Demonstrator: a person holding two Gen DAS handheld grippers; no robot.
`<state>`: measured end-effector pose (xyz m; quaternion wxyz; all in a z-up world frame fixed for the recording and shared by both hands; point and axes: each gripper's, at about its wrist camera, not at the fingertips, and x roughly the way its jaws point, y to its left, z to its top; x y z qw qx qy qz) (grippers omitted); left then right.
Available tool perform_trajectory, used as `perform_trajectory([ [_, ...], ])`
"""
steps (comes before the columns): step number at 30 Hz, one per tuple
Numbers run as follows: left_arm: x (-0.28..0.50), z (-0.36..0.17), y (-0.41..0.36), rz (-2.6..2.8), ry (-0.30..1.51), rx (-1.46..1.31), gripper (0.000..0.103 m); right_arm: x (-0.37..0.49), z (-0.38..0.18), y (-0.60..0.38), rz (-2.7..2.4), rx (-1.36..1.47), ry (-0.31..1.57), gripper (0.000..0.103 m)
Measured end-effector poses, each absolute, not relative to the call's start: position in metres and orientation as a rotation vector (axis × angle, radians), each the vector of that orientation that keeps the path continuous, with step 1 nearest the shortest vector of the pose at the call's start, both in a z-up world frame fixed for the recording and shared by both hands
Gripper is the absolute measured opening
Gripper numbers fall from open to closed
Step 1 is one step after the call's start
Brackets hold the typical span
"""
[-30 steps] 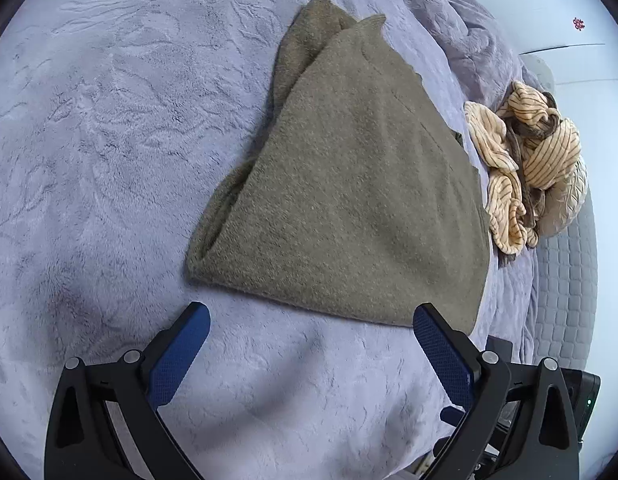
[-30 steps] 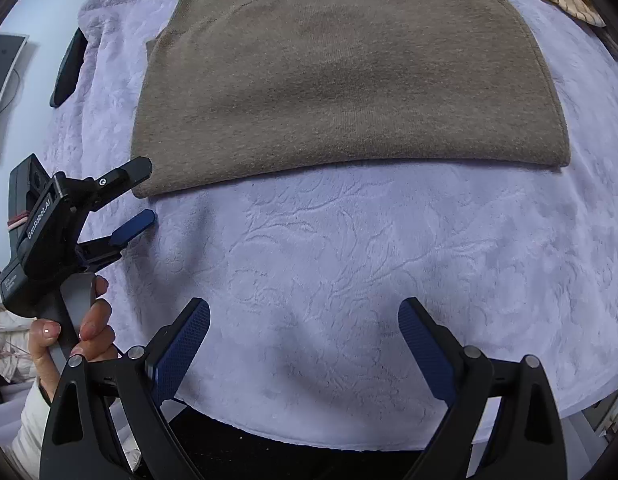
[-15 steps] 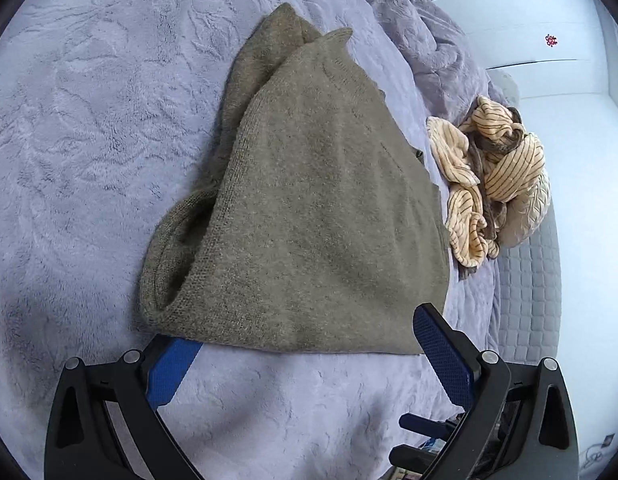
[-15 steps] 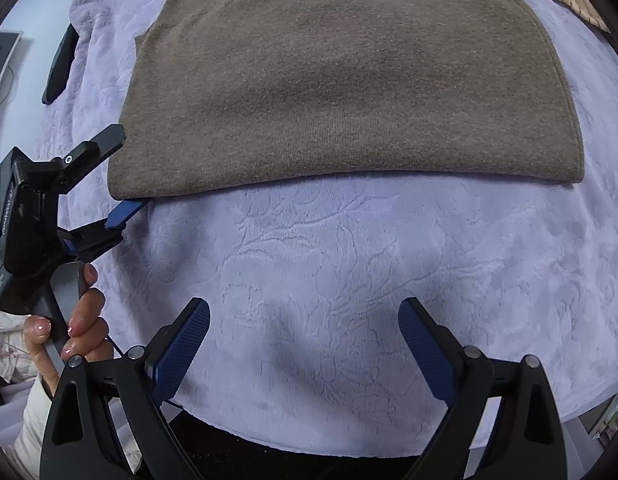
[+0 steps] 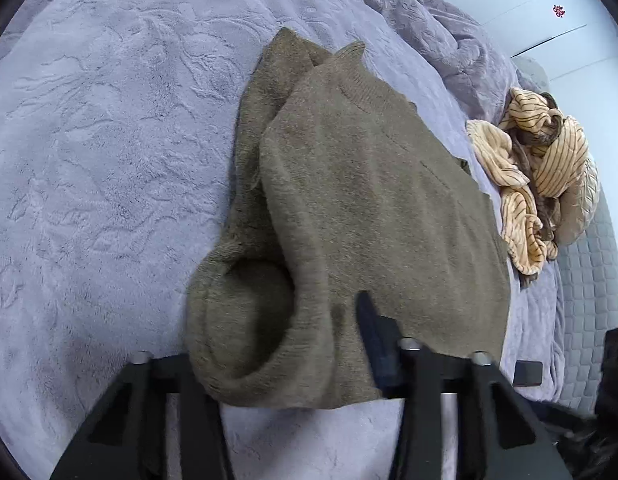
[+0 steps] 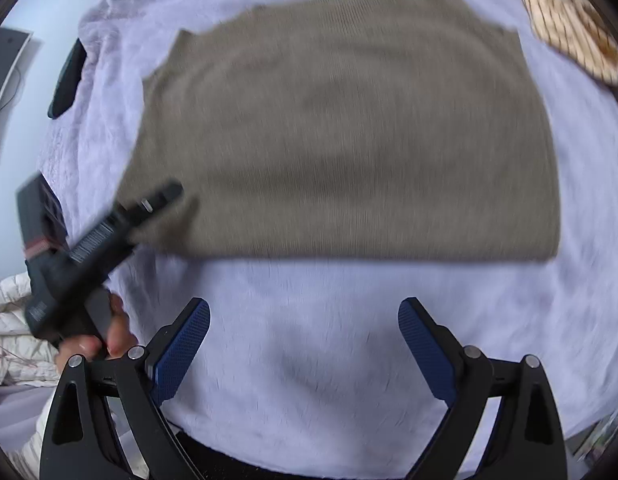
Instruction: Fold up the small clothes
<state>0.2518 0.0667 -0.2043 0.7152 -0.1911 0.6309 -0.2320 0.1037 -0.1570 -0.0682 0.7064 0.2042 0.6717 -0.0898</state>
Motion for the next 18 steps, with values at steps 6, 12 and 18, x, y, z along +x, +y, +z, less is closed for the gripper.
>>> perform_trajectory([
  [6, 0.253, -0.216, 0.079, -0.521, 1.42, -0.544, 0.019, 0.147, -0.038, -0.16, -0.169, 0.385, 1.414, 0.096],
  [12, 0.254, -0.227, 0.071, -0.501, 1.448, -0.62, 0.044, 0.162, -0.047, -0.145, -0.111, 0.393, 1.453, 0.096],
  [18, 0.247, -0.217, 0.068, -0.477, 1.36, -0.51, 0.03, 0.232, -0.036, -0.129, -0.013, 0.344, 1.43, 0.096],
])
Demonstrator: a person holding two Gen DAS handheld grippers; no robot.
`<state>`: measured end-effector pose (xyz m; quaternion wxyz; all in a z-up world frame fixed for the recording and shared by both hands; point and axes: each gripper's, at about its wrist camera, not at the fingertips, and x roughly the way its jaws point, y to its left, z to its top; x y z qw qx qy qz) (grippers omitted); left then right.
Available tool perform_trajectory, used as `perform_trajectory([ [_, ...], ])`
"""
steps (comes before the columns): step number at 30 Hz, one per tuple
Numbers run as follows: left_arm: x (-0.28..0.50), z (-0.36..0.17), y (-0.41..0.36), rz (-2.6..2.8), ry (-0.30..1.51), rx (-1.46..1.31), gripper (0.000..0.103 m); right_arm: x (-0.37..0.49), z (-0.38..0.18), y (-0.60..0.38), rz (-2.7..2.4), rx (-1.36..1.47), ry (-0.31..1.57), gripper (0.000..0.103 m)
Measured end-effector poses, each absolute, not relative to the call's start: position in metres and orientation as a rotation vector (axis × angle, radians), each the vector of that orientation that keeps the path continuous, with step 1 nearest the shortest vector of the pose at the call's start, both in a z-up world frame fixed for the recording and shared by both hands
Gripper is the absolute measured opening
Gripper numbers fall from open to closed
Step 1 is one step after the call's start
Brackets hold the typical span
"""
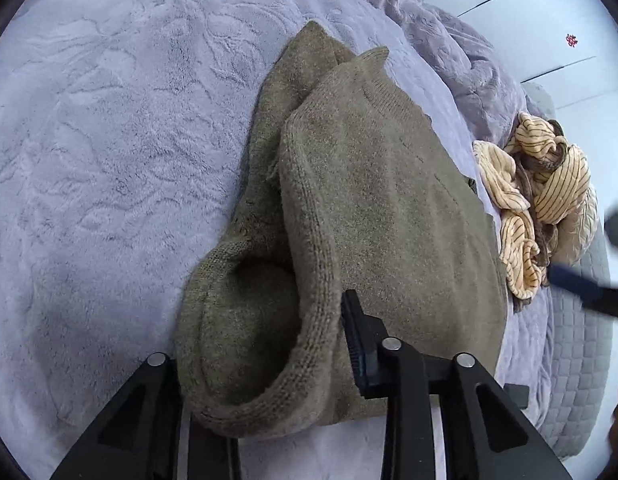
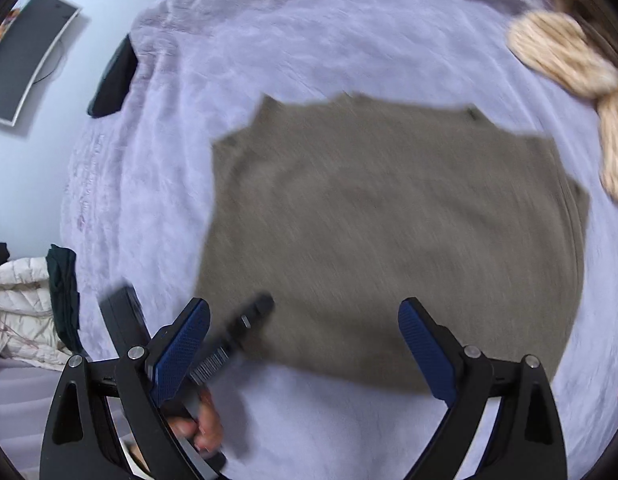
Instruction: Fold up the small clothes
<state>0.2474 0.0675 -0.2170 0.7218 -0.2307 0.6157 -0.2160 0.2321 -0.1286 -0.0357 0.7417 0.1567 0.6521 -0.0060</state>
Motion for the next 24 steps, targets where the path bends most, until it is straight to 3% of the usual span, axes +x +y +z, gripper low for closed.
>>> perform_trajectory([
  [3, 0.241, -0.219, 0.076, -0.492, 1.34, -0.525, 0.029, 0.288, -0.04, -0.101, 0.104, 0.271, 1.423, 0.095],
  [5, 0.239, -0.222, 0.082, -0.497, 1.336, -0.546, 0.029, 0.323, -0.052, -0.078, 0.181, 0.247, 1.441, 0.089],
  [7, 0.239, -0.225, 0.086, -0.505, 1.335, -0.568, 0.029, 0.355, -0.071, -0.058, 0.24, 0.24, 1.466, 0.075],
  [14, 0.243, -0.233, 0.093, -0.536, 1.336, -0.622, 0.029, 0.397, -0.134, -0.029, 0.241, 0.069, 1.577, 0.071],
  [15, 0.244, -0.234, 0.095, -0.538, 1.337, -0.629, 0.029, 0.397, -0.137, -0.028, 0.245, 0.049, 1.589, 0.064],
  [18, 0.244, -0.235, 0.099, -0.542, 1.339, -0.634, 0.029, 0.396, -0.14, -0.022, 0.299, 0.025, 1.61, 0.002],
  [24, 0.245, -0.237, 0.099, -0.549, 1.342, -0.613, 0.029, 0.418, -0.146, -0.02, 0.234, -0.01, 1.572, 0.0],
])
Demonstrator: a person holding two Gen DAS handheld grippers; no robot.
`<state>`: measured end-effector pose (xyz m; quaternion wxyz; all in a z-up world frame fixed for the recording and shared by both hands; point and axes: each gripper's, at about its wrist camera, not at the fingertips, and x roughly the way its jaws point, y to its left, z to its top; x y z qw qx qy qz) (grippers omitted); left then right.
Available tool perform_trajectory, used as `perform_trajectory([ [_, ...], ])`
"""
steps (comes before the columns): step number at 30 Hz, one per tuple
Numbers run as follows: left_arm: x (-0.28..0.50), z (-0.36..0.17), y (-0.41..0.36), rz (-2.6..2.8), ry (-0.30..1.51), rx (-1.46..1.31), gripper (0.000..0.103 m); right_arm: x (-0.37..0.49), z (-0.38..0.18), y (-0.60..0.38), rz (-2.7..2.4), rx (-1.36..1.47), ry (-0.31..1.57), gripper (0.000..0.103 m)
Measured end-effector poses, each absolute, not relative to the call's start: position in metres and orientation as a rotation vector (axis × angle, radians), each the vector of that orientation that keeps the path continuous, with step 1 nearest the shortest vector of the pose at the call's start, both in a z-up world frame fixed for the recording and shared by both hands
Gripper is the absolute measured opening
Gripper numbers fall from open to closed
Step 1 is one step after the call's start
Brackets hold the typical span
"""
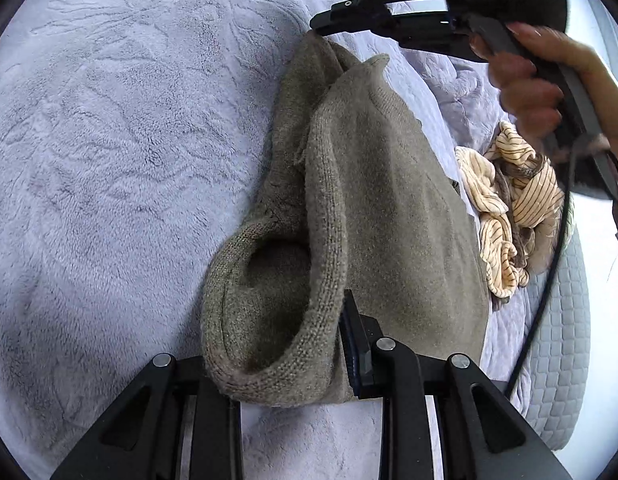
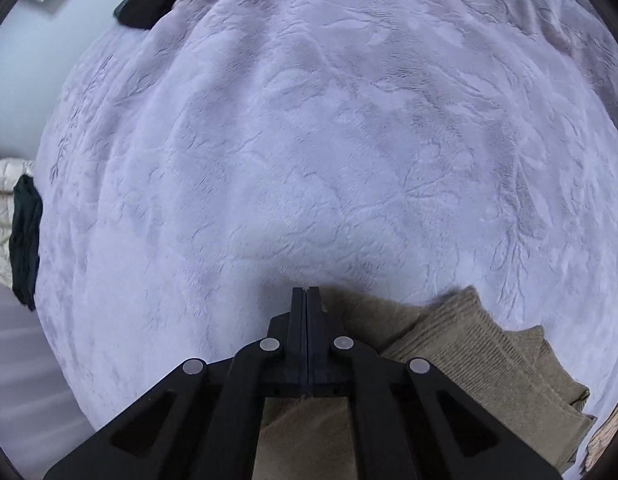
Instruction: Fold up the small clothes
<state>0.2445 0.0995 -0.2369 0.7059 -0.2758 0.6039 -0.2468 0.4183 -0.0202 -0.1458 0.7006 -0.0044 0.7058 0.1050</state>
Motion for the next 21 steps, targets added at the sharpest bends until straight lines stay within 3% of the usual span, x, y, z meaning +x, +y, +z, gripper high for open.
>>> perform_trajectory([
  [6, 0.249, -0.236, 0.096, -0.525, 1.363, -0.636, 0.029, 0.41, -0.138, -0.042, 0.168, 0.109, 1.581, 0.002],
  [8, 0.251, -0.237, 0.096, -0.519, 1.372, -0.654, 0.029, 0.397, -0.129, -0.049, 0.17, 0.121, 1.575, 0.008],
  [9, 0.252, -0.237, 0.095, -0.516, 1.377, -0.663, 0.029, 0.389, -0.123, -0.052, 0.163, 0.125, 1.573, 0.019],
  [10, 0.254, -0.238, 0.094, -0.517, 1.378, -0.669, 0.029, 0.378, -0.118, -0.058, 0.154, 0.128, 1.57, 0.037],
  [12, 0.257, -0.238, 0.09, -0.522, 1.377, -0.673, 0.03, 0.357, -0.109, -0.07, 0.147, 0.134, 1.555, 0.056],
  [21, 0.266, -0.23, 0.058, -0.495, 1.387, -0.626, 0.03, 0.229, -0.103, -0.166, -0.06, 0.373, 1.554, 0.056],
])
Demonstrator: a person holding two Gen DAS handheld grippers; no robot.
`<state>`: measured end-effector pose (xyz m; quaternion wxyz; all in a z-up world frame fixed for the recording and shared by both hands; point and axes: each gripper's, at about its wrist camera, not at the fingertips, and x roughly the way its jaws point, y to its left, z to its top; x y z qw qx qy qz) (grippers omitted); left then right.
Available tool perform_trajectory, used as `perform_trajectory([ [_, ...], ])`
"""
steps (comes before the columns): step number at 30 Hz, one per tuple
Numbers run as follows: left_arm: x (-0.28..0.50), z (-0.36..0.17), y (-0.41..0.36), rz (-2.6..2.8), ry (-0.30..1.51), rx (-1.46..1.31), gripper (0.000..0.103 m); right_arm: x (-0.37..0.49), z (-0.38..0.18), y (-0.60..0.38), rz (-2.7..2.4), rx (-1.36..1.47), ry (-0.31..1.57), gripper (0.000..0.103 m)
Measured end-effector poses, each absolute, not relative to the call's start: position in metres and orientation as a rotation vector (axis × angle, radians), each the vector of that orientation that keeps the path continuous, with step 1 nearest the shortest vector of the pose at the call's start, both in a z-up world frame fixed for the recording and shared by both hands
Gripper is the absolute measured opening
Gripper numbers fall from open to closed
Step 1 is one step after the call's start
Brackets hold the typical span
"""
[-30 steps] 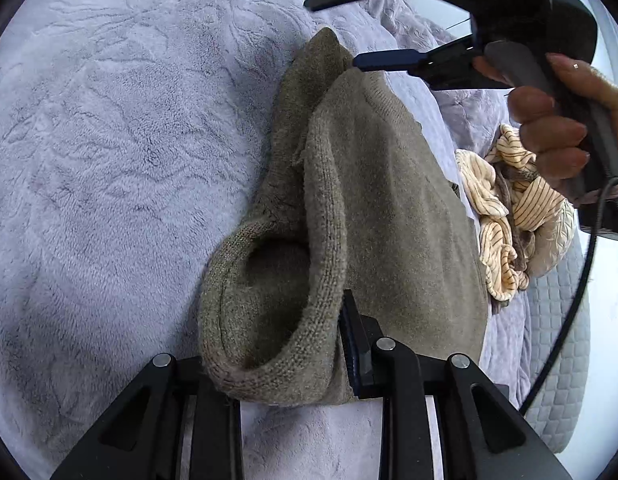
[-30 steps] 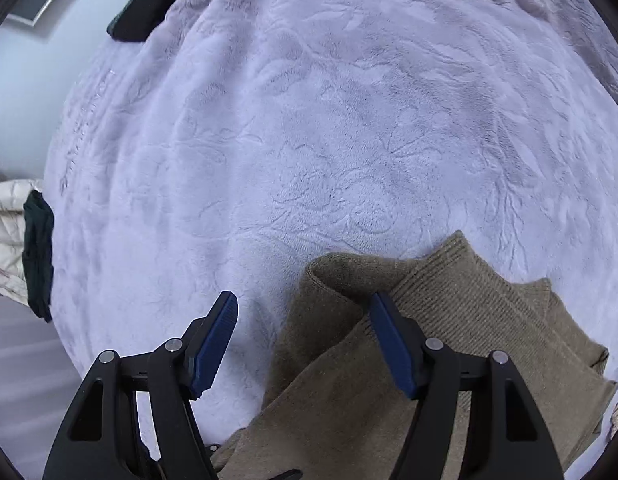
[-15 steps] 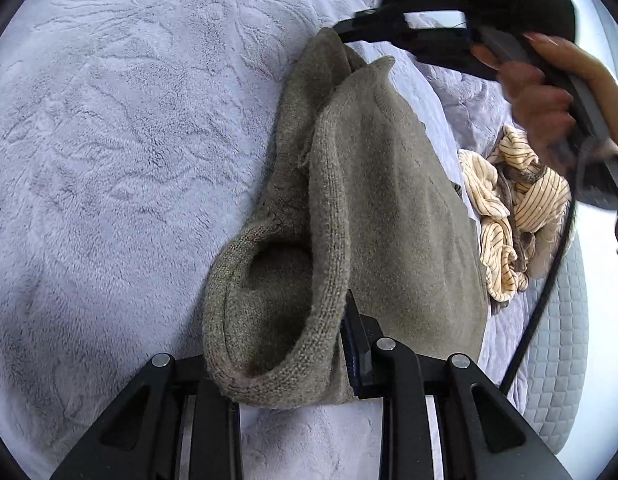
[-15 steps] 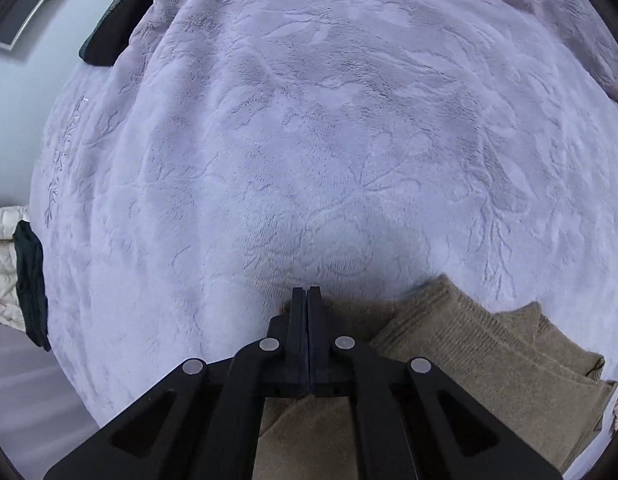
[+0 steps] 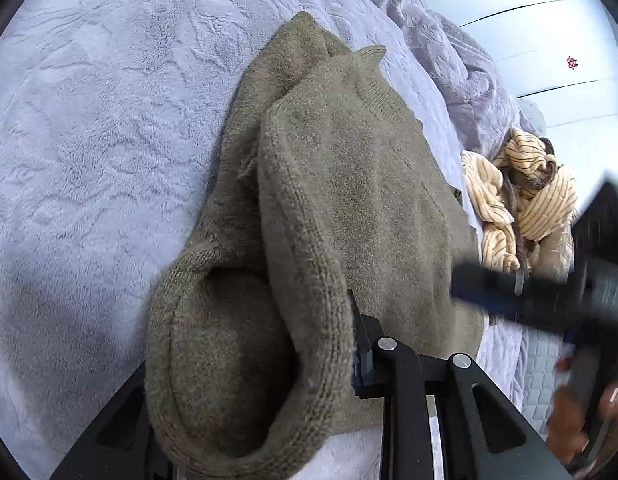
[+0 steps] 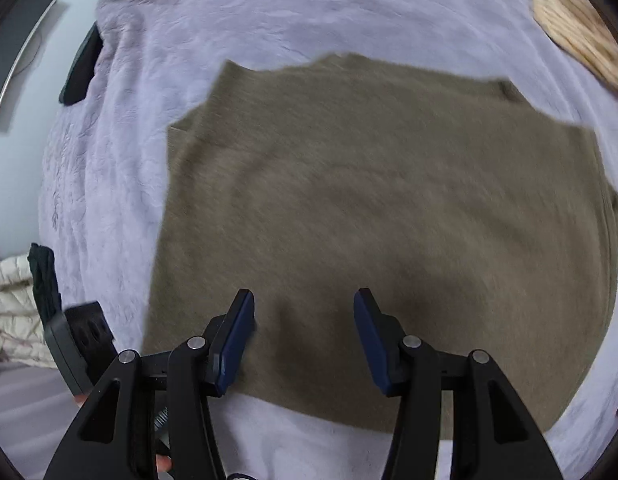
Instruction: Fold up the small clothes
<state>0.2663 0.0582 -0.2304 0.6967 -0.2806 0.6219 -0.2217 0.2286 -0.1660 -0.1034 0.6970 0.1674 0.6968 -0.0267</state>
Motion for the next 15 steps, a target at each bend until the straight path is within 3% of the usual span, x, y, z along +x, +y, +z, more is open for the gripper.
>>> perform_trajectory([
  [2, 0.267, -0.226, 0.054, -0.477, 1.378, -0.587, 0.026, 0.195, -0.109, -0.186, -0.121, 0.412, 1.557, 0.056],
  [3, 0.266, -0.222, 0.051, -0.469, 1.366, -0.561, 0.014, 0.18, -0.114, -0.194, -0.147, 0.433, 1.565, 0.056],
  [10, 0.248, -0.167, 0.01, -0.505, 1.161, -0.153, 0.014, 0.124, -0.114, -0.233, -0.204, 0.573, 1.531, 0.056],
  [14, 0.245, -0.153, -0.006, -0.53, 1.128, -0.061, 0.014, 0.125, -0.088, -0.247, -0.161, 0.585, 1.466, 0.057],
  [15, 0.247, -0.151, -0.008, -0.537, 1.13, -0.057, 0.014, 0.123, -0.083, -0.251, -0.16, 0.584, 1.455, 0.061],
])
